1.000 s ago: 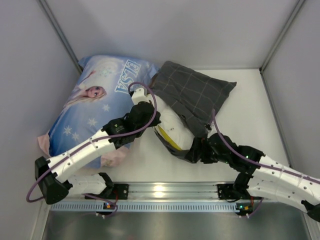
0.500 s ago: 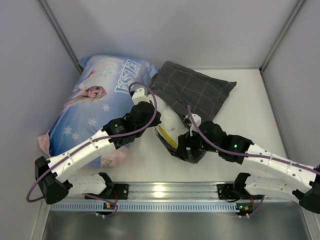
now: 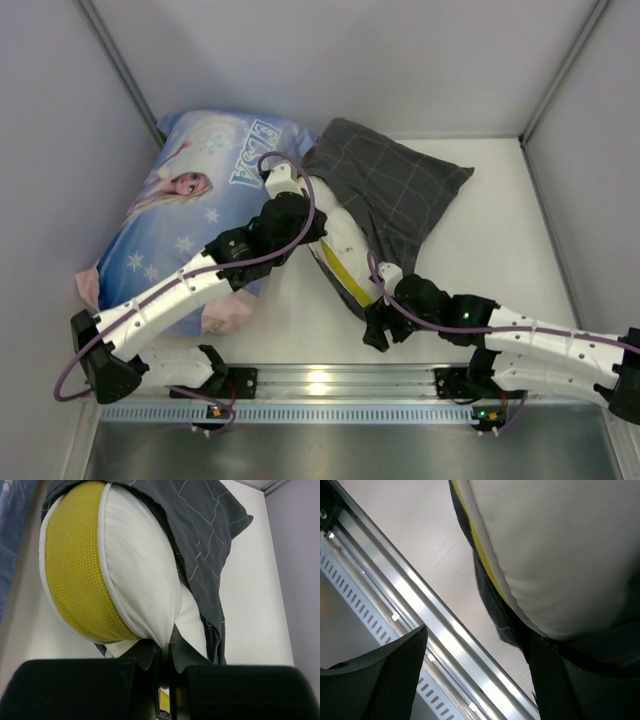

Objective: Remove the pillowcase from the pillow

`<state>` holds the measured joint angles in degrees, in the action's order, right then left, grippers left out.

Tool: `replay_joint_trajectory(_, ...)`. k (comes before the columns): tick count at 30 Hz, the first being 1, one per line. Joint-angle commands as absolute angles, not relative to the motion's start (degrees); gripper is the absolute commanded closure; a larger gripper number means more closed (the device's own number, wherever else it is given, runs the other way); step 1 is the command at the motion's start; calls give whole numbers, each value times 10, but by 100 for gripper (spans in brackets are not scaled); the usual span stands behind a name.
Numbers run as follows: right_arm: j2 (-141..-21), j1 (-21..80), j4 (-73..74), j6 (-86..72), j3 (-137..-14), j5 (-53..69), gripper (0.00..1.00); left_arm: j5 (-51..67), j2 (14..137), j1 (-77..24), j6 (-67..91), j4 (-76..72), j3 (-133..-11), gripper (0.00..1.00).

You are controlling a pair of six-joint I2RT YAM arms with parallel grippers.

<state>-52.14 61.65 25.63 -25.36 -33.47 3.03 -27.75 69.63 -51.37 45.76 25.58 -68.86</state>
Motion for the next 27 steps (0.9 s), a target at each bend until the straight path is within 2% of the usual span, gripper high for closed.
replay_joint_trajectory(1,-508,624,208,-286,-285,33,26,-299,694,-516,464,185,-741,100)
replay_joint_trajectory(10,-496,637,186,-360,-256,-25,27,-294,670,-515,463,187,-759,100)
replay_joint_trajectory(20,-360,673,280,-338,-421,20,17,-229,617,-515,411,244,-695,100)
replay_joint_trajectory(23,-355,673,314,-320,-454,-22,15,-196,606,-514,403,286,-685,100)
replay_joint_trajectory(27,-413,672,345,-312,-477,-107,15,-151,604,-514,403,314,-664,100)
